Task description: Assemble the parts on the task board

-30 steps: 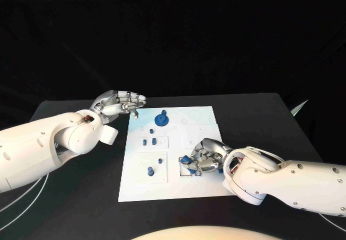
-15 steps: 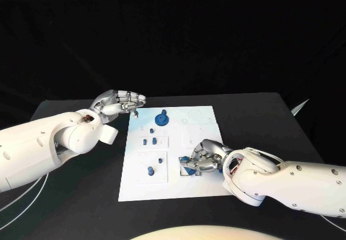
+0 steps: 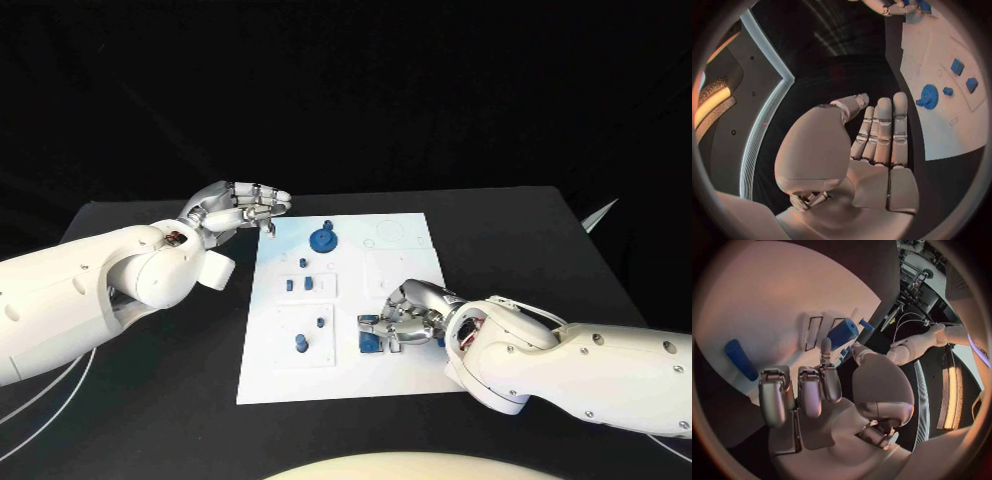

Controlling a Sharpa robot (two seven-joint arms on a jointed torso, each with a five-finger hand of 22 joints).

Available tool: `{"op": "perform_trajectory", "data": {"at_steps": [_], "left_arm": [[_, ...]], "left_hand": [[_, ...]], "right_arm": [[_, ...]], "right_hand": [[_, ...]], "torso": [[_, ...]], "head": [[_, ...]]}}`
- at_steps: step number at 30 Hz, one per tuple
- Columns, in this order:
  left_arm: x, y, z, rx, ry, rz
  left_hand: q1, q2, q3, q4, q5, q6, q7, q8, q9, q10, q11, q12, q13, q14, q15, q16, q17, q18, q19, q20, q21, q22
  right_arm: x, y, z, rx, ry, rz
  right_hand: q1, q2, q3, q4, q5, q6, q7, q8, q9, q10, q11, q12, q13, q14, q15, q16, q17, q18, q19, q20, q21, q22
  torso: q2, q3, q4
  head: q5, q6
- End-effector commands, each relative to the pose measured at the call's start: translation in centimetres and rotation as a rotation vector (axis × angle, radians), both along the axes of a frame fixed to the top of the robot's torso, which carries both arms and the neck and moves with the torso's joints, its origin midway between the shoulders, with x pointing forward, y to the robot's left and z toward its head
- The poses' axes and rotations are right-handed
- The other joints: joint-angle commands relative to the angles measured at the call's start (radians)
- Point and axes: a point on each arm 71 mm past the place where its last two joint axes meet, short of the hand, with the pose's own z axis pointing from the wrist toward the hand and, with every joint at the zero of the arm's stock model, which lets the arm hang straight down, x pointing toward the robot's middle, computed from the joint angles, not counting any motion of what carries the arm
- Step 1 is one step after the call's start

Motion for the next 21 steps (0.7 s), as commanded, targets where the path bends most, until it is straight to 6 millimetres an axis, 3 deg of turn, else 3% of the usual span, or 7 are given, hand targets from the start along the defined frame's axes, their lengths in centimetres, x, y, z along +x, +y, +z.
{"op": "perform_trajectory", "data": {"at_steps": [1, 11, 18, 21], "left_arm": [[-0.1, -0.2, 0.1, -0.004, -0.004, -0.012], [-0.1, -0.1, 0.1, -0.003, -0.004, -0.008], [-0.1, 0.1, 0.1, -0.002, -0.004, -0.005], [-0.1, 0.1, 0.1, -0.001, -0.004, -0.005]], "left_hand": [[-0.002, 0.007, -0.005, 0.000, 0.007, -0.004, 0.009, 0.005, -0.001, -0.008, 0.001, 0.006, -0.001, 0.001, 0.000, 0.005, -0.001, 0.008, 0.001, 0.005, -0.002, -0.001], [-0.001, 0.007, -0.004, -0.001, 0.007, -0.004, 0.009, 0.006, -0.001, -0.009, 0.001, 0.007, -0.001, 0.001, 0.000, 0.006, -0.001, 0.008, 0.001, 0.005, -0.002, -0.001], [-0.001, 0.007, -0.004, -0.001, 0.007, -0.004, 0.009, 0.006, -0.001, -0.009, 0.001, 0.007, -0.001, 0.001, 0.000, 0.006, -0.001, 0.008, 0.001, 0.005, -0.002, -0.001], [-0.001, 0.007, -0.004, -0.001, 0.007, -0.004, 0.009, 0.006, -0.001, -0.009, 0.001, 0.007, -0.001, 0.001, 0.000, 0.006, -0.001, 0.008, 0.001, 0.005, -0.002, -0.001]], "right_arm": [[-0.1, 0.1, 0.1, -0.019, -0.019, 0.018], [-0.4, -0.1, 0.3, -0.024, -0.023, 0.028], [-1.4, -0.5, 0.7, -0.009, -0.008, 0.057], [-1.9, -0.7, 0.9, -0.008, 0.004, 0.071]], "right_hand": [[-0.008, -0.001, -0.005, 0.000, -0.005, -0.009, 0.000, 0.006, 0.001, 0.035, -0.006, 0.002, 0.158, 0.108, -0.005, 0.005, 0.257, -0.011, 0.101, -0.010, 0.001, 0.258], [-0.018, 0.001, -0.020, 0.000, -0.006, -0.010, 0.000, 0.010, 0.003, 0.036, -0.006, 0.003, 0.159, 0.108, -0.005, 0.006, 0.258, -0.011, 0.102, -0.010, 0.003, 0.258], [0.047, 0.004, -0.034, -0.013, 0.008, -0.017, -0.001, 0.018, 0.004, 0.037, -0.007, 0.004, 0.162, 0.108, -0.006, 0.006, 0.258, -0.011, 0.102, -0.010, 0.002, 0.258], [0.073, -0.005, -0.041, -0.016, 0.024, -0.019, -0.001, 0.021, 0.003, 0.038, -0.007, 0.005, 0.163, 0.108, -0.006, 0.006, 0.259, -0.011, 0.102, -0.010, 0.003, 0.259]], "torso": [[0.000, -0.0001, 0.0001], [0.000, 0.0001, 0.0006], [0.000, 0.0003, -0.0006], [0.000, 0.0002, -0.0010]], "head": [[-0.001, 0.000], [-0.002, -0.001], [0.001, -0.004], [0.002, -0.004]]}}
